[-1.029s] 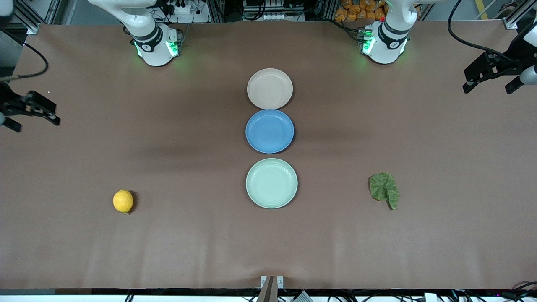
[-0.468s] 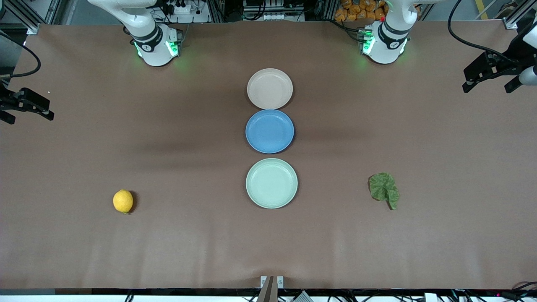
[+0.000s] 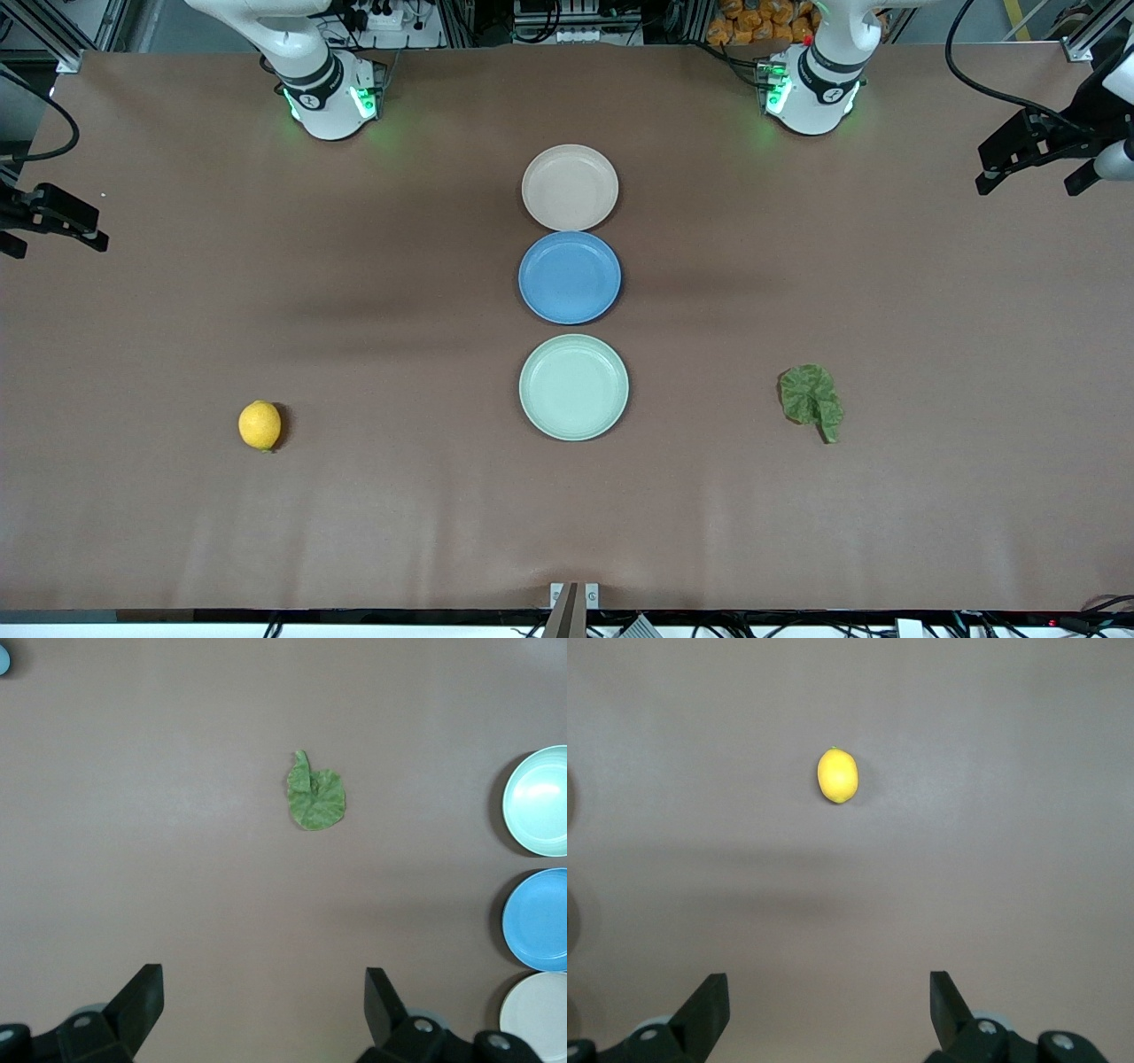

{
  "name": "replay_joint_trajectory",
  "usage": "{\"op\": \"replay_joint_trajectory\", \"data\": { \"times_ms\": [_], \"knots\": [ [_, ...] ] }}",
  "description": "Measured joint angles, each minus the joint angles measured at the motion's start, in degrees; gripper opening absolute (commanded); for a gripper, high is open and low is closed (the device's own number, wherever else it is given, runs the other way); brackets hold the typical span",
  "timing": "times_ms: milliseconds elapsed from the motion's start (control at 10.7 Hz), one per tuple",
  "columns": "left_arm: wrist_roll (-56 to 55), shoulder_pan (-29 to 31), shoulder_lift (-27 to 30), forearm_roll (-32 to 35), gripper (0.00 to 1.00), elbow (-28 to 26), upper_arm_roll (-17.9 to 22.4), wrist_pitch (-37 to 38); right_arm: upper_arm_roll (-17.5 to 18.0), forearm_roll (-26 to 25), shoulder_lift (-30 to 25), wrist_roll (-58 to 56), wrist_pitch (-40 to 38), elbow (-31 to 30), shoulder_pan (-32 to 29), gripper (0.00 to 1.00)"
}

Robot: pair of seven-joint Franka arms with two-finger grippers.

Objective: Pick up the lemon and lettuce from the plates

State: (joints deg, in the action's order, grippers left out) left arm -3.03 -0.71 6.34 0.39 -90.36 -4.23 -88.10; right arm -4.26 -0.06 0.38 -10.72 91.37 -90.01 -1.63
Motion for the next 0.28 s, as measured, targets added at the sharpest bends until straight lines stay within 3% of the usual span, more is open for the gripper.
{"op": "replay_joint_trajectory", "data": {
  "times_ms": [281],
  "knots": [
    [0.00,0.00,-0.21,0.00,1.00,0.00,0.00,0.03,0.00,0.00,0.00,0.00,0.00,0.19,0.00,1.00]
  ]
}}
